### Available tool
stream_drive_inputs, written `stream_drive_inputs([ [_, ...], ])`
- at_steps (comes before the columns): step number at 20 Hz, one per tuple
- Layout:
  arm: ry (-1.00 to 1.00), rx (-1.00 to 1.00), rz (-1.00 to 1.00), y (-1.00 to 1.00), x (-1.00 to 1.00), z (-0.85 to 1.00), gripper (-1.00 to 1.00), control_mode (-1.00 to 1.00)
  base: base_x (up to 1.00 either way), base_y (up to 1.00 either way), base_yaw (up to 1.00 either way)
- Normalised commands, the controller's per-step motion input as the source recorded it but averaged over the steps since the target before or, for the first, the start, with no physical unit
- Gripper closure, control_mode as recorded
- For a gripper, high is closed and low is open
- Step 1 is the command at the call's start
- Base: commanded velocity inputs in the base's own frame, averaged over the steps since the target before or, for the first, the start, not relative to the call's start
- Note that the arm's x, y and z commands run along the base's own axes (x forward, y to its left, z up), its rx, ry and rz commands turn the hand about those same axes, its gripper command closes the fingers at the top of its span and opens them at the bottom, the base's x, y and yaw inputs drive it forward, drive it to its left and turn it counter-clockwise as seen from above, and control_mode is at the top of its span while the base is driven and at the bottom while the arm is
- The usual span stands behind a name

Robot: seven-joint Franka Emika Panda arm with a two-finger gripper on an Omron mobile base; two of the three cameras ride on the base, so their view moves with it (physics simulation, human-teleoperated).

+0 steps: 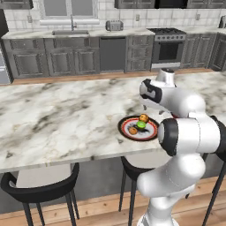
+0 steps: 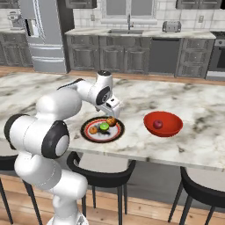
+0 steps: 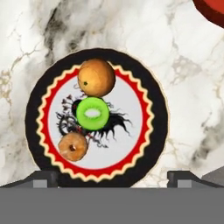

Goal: Take the fruits from the plate on the dining counter and place two fruits in each bowl.

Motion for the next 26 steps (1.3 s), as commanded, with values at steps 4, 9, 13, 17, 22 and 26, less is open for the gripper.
stream_drive_inputs([
  [4, 0.19, -0.03, 0.02, 0.81, 0.61, 0.02, -1.00, -1.00, 0.00, 0.00, 0.00],
  [9, 0.23, -0.05, 0.00, -0.05, 0.40, -0.11, -1.00, -1.00, 0.00, 0.00, 0.00],
  [13, 0.17, 0.00, 0.00, -0.49, 0.34, -0.20, -1.00, -1.00, 0.00, 0.00, 0.00],
  [17, 0.13, 0.00, 0.00, -0.52, 0.47, -0.44, -1.00, -1.00, 0.00, 0.00, 0.00],
  [22, 0.06, 0.00, 0.00, 0.00, 0.74, -0.45, -1.00, -1.00, 0.00, 0.00, 0.00],
  [26, 0.01, 0.00, 0.00, 0.00, 0.59, -0.21, -1.00, -1.00, 0.00, 0.00, 0.00],
])
